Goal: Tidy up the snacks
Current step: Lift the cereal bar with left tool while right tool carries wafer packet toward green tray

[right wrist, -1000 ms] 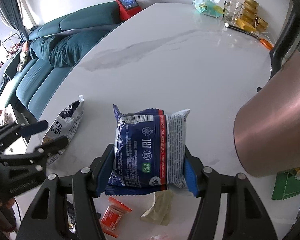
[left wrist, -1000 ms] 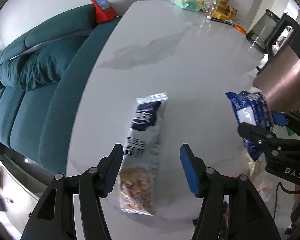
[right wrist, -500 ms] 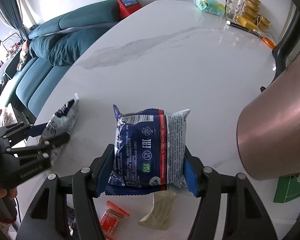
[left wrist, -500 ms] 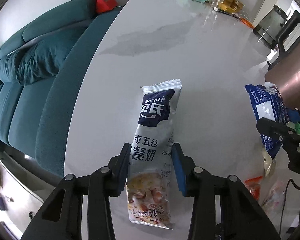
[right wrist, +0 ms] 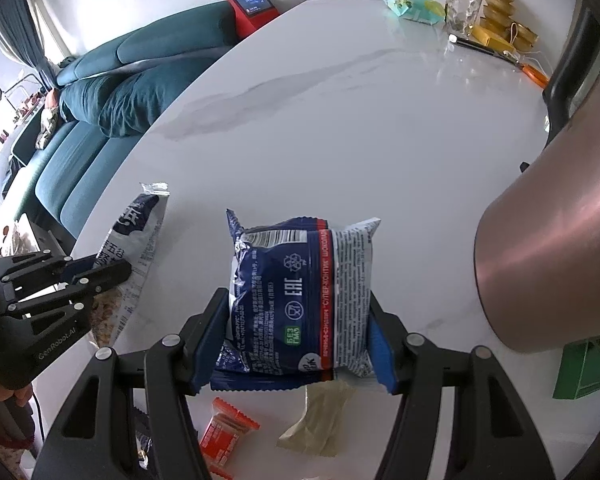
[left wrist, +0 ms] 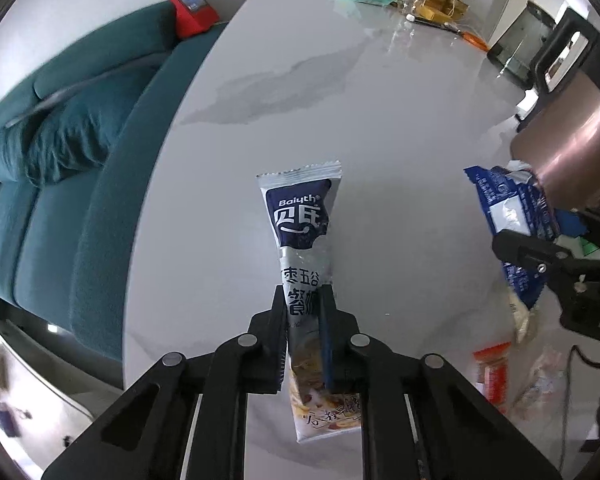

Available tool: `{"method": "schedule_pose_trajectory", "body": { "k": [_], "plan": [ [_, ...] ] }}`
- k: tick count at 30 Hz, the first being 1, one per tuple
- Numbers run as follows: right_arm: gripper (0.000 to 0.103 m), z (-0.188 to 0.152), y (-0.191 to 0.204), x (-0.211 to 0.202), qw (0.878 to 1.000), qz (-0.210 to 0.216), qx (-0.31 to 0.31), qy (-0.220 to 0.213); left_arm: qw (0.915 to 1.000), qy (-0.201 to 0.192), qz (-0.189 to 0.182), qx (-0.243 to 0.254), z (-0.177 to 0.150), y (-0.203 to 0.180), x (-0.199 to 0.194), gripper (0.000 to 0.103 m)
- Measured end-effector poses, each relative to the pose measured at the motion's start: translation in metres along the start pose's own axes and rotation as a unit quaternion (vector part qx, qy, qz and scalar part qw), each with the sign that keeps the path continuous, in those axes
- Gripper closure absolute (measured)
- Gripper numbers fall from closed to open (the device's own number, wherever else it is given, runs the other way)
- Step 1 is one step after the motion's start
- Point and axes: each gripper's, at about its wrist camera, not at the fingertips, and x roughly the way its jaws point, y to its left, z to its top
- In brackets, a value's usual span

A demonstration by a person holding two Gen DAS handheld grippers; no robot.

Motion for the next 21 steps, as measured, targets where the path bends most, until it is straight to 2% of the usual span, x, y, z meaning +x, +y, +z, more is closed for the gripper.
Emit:
{"method": "schedule_pose_trajectory", "body": {
  "k": [8, 14, 21],
  "plan": [
    [0.009, -0.001, -0.005, -0.001, 1.0, 0.004, 0.001, -0.001, 0.9994, 0.001, -0.03, -0.016, -0.001, 0.006, 0.002, 0.092],
    [0.009, -0.001, -0.008, -0.002, 1.0, 0.004, 0.002, -0.003, 0.9996, -0.011, -0.024, -0.011, -0.004, 0.001, -0.005, 0.097],
    [0.009, -0.004, -0.007, -0.003, 1.0, 0.0, -0.001, -0.006, 0.9995, -0.016, -0.024, -0.012, -0.006, 0.003, -0.011, 0.098]
  ]
}}
